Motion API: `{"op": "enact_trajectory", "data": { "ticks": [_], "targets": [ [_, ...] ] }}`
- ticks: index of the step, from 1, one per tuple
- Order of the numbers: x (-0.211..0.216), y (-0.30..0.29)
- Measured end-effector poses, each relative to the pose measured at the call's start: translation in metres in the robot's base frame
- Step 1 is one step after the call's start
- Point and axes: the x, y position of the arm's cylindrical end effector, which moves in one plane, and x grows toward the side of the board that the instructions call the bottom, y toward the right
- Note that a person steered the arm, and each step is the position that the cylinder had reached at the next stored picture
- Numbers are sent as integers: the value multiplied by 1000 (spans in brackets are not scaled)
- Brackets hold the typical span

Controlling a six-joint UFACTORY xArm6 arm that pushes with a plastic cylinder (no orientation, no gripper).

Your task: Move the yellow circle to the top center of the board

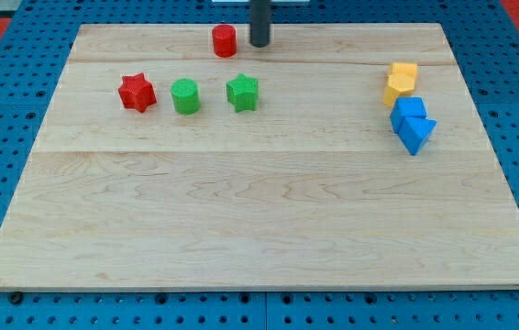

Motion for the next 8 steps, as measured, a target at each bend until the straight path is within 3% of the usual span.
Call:
{"op": "enact_trajectory", "data": {
  "ticks": [2,3,5,7,8],
  "targets": [
    [6,-114],
    [15,-118],
    [19,124],
    [32,296],
    [81,296]
  ]
}}
